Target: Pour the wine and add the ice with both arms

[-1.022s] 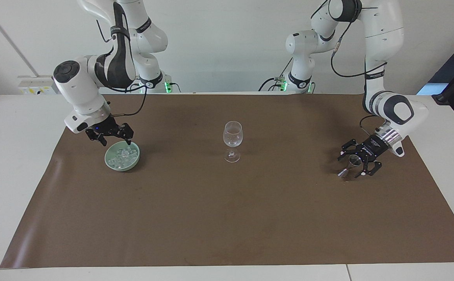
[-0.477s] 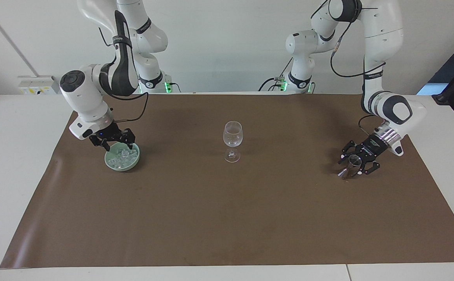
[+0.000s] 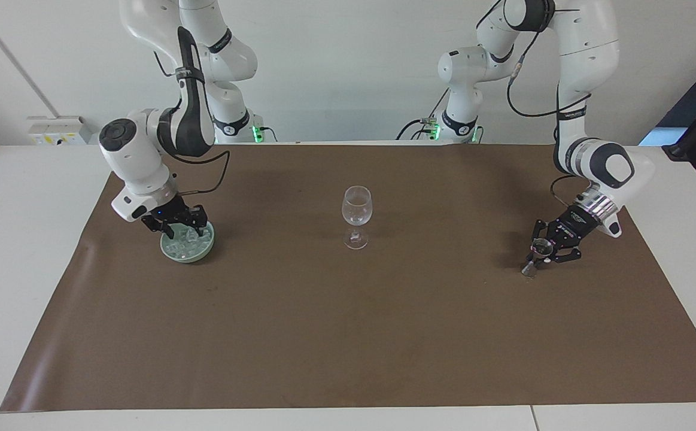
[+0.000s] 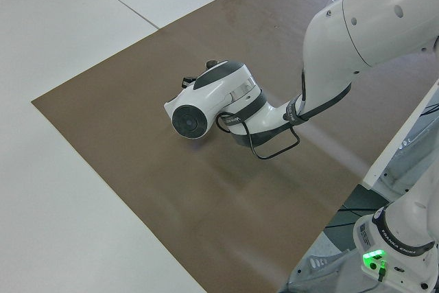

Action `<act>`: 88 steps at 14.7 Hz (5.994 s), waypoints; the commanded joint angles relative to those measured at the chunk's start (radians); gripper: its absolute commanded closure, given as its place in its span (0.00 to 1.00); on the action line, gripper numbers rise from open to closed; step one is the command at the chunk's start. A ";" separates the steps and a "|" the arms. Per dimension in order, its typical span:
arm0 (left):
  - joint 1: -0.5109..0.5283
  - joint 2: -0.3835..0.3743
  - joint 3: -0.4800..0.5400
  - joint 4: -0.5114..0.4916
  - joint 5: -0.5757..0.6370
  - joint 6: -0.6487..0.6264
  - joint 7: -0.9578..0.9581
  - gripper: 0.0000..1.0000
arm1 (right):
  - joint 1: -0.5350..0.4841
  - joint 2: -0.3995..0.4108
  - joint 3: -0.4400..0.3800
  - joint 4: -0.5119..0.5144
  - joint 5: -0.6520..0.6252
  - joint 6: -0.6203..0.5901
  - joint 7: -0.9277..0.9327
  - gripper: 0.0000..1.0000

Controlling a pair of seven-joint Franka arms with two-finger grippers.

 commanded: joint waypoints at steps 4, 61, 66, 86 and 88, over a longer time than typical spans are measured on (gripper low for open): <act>-0.011 -0.131 0.002 -0.083 -0.029 -0.008 -0.011 1.00 | -0.003 -0.005 0.005 -0.017 0.015 0.019 -0.028 0.38; -0.640 -0.335 -0.356 0.110 1.551 0.240 -1.170 1.00 | -0.012 0.009 0.005 0.124 0.015 -0.174 -0.043 0.95; -0.651 -0.335 -0.375 0.119 1.651 0.225 -1.170 1.00 | -0.003 0.003 0.006 0.203 0.015 -0.267 -0.032 0.95; -0.656 -0.338 -0.382 0.118 1.761 0.238 -1.122 1.00 | 0.028 -0.123 0.152 0.419 0.082 -0.522 0.267 0.95; -0.640 -0.341 -0.376 0.121 1.639 0.246 -1.111 1.00 | 0.052 -0.121 0.161 0.422 0.083 -0.516 0.300 0.95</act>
